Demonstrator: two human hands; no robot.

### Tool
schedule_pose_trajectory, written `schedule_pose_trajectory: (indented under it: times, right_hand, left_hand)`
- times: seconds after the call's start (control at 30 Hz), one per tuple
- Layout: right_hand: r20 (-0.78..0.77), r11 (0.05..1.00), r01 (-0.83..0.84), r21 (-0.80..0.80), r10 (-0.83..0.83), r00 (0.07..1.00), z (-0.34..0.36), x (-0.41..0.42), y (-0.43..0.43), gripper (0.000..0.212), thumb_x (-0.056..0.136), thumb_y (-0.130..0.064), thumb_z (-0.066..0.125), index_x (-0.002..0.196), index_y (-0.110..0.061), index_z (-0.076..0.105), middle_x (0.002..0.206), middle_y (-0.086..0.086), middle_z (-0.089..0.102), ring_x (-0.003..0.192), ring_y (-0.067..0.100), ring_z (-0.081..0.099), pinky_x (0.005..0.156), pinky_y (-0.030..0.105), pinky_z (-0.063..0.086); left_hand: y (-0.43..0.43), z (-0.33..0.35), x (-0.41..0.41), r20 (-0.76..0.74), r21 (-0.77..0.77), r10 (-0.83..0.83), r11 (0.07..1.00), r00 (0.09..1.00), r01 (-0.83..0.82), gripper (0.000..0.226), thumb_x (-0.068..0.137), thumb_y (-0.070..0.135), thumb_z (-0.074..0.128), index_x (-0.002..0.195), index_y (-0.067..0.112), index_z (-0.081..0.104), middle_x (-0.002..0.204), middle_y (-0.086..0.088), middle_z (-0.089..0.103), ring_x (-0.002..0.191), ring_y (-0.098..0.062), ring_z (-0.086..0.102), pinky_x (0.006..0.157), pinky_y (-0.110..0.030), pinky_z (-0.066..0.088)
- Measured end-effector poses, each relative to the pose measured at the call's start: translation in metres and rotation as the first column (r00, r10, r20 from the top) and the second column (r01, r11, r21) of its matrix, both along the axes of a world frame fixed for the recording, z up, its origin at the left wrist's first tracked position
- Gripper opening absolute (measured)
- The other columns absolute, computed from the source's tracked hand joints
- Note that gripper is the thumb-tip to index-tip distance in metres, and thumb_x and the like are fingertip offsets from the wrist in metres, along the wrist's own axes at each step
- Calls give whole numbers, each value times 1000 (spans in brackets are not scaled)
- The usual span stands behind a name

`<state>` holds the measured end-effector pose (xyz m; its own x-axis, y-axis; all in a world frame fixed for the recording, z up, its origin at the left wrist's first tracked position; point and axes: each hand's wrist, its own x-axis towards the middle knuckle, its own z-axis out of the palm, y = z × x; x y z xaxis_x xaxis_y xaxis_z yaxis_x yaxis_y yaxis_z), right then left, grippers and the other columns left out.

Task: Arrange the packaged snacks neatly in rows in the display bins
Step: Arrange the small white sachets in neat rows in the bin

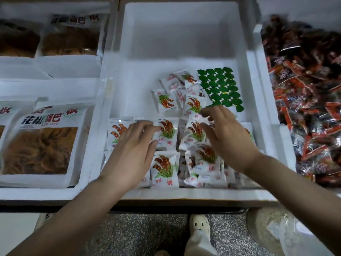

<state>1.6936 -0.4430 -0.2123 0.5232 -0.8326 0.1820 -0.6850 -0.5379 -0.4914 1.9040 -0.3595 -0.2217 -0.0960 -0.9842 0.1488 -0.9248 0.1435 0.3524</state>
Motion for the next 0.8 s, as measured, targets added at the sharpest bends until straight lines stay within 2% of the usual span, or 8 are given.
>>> schedule_pose_trajectory:
  times: [0.13, 0.23, 0.37, 0.5, 0.6, 0.67, 0.73, 0.8]
  right_hand:
    - [-57, 982, 134, 130, -128, 990, -10, -9, -60, 40, 94, -20, 52, 131, -7, 44, 128, 9, 50, 115, 21, 50, 101, 31, 42]
    - [-105, 958, 122, 259, -98, 990, -22, 1, -91, 55, 90, -25, 59, 138, -13, 37, 138, 6, 44, 126, 22, 43, 109, 35, 34]
    - [-212, 923, 91, 373, -10, 977, -29, 18, -107, 70, 78, -40, 69, 138, -23, 38, 134, 1, 46, 124, 20, 39, 107, 41, 36]
    - [-128, 898, 88, 431, -36, 991, -27, 24, -112, 63, 73, -34, 76, 127, -19, 47, 120, 1, 55, 101, 19, 57, 82, 36, 55]
    - [-132, 923, 111, 367, -66, 989, -27, 24, -113, 55, 74, -32, 77, 120, -15, 52, 114, 2, 59, 96, 18, 59, 85, 33, 53]
    - [-94, 932, 120, 342, -93, 991, -25, 22, -113, 46, 78, -30, 74, 116, -13, 55, 111, 2, 61, 94, 17, 60, 84, 30, 53]
    - [-41, 926, 107, 363, -99, 994, -23, 20, -113, 40, 81, -28, 72, 114, -13, 56, 106, 1, 63, 87, 14, 60, 73, 22, 53]
    - [-10, 914, 96, 395, -100, 995, -20, 18, -111, 37, 83, -28, 70, 114, -14, 55, 97, -2, 60, 75, 9, 56, 59, 12, 45]
  left_hand:
    - [-66, 4, -13, -137, 91, 69, 994, 988, -56, 34, 99, 18, 44, 132, 10, 46, 134, -5, 42, 121, -18, 41, 104, -32, 33]
    - [-112, -7, -18, -156, 150, 159, 979, 975, -136, 41, 98, 19, 46, 137, 9, 39, 141, -9, 38, 130, -23, 35, 107, -34, 30]
    - [-151, -19, -19, -122, 361, 314, 898, 941, -253, 68, 94, 24, 56, 147, 8, 18, 147, -15, 28, 135, -29, 26, 109, -37, 25]
    - [-170, -22, -19, 174, 396, 324, 841, 930, -368, 81, 84, 35, 68, 145, 10, 22, 140, -15, 38, 129, -33, 29, 101, -38, 28]
    - [-174, -20, -17, 304, 363, 314, 835, 900, -414, 70, 80, 42, 70, 137, 13, 39, 131, -12, 45, 123, -31, 34, 97, -36, 30]
    - [-170, -20, -15, 153, 397, 353, 833, 923, -385, 67, 82, 35, 71, 138, 13, 42, 131, -12, 46, 123, -30, 38, 95, -33, 32]
    - [-162, -18, -16, -39, 387, 394, 853, 918, -350, 60, 84, 25, 71, 136, 11, 44, 132, -13, 49, 122, -27, 44, 92, -29, 36]
    - [-154, -13, -16, -144, 286, 406, 890, 902, -355, 38, 84, 20, 70, 118, 14, 53, 116, -10, 59, 102, -23, 54, 74, -22, 41]
